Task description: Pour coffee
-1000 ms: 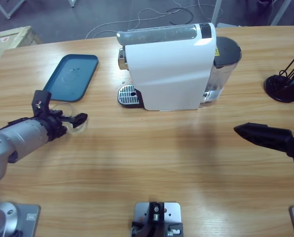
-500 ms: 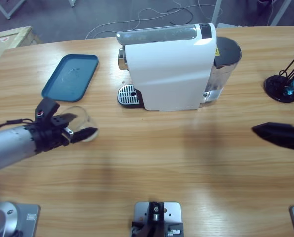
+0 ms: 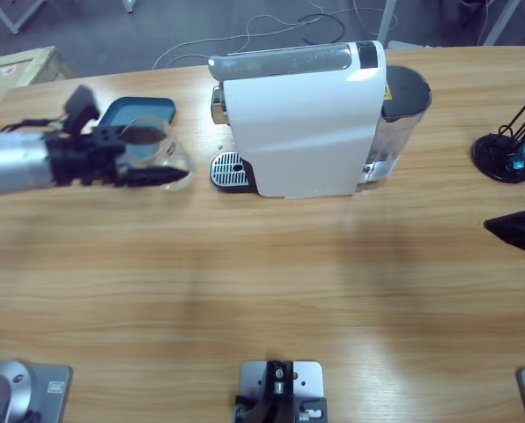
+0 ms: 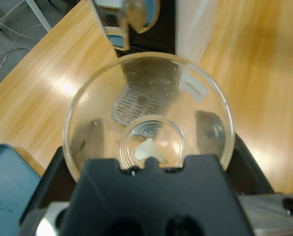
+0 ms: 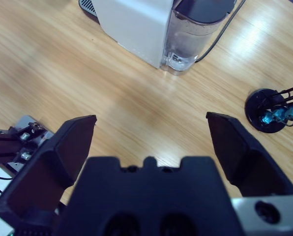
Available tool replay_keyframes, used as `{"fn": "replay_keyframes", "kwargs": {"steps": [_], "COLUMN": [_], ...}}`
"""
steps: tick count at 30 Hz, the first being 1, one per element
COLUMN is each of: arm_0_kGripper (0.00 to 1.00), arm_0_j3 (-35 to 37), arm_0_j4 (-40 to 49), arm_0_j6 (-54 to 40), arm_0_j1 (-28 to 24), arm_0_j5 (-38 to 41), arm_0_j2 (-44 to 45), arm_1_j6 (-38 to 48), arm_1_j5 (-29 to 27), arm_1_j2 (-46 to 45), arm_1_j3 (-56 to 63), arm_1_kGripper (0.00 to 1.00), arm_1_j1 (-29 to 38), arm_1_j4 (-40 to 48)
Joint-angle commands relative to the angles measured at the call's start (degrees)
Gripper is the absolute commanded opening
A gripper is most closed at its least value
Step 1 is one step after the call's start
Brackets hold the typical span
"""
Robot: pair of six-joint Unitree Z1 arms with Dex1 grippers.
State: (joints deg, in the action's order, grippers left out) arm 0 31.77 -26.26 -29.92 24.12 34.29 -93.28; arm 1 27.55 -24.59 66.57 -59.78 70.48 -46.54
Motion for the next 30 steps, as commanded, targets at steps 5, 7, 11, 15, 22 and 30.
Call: {"fn": "replay_keyframes", "kwargs": {"steps": [5, 7, 11, 15, 22, 30], "arm_0_kGripper": [0.000, 0.000, 0.000, 0.000, 0.000, 0.000], "arm_0_j3": [9.6, 11.0, 12.5, 13.4, 16.3, 18.7], "arm_0_j4": [1.7, 1.7, 1.6, 1.7, 5.8, 9.4], "arm_0_j6": [-2.6, -2.6, -2.6, -2.5, -2.4, -2.5], "arm_0_j1": [1.6, 2.7, 5.3, 5.7, 6.8, 8.1], "arm_0_j5": [-3.1, -3.1, -3.6, -4.3, -5.4, -7.8], "arm_0_j2": [-14.5, -16.1, -18.8, -19.5, -20.2, -21.0], "arm_1_j6": [-0.2, -0.2, 0.0, 0.0, 0.0, -0.1], "arm_1_j5": [-0.4, -0.5, -0.5, -0.6, -0.6, -0.5], "arm_1_j2": [1.2, 1.4, 1.4, 1.3, 1.7, 2.4], "arm_1_j3": [0.2, 0.3, 0.8, 0.7, 0.7, -0.3], "arm_1_kGripper": [1.000, 1.000, 1.000, 1.000, 1.000, 1.000], "arm_1_j1": [0.6, 0.6, 0.6, 0.6, 0.6, 0.6], "arm_1_j4": [-1.0, -0.8, -0.6, -0.5, 0.3, 0.4]}}
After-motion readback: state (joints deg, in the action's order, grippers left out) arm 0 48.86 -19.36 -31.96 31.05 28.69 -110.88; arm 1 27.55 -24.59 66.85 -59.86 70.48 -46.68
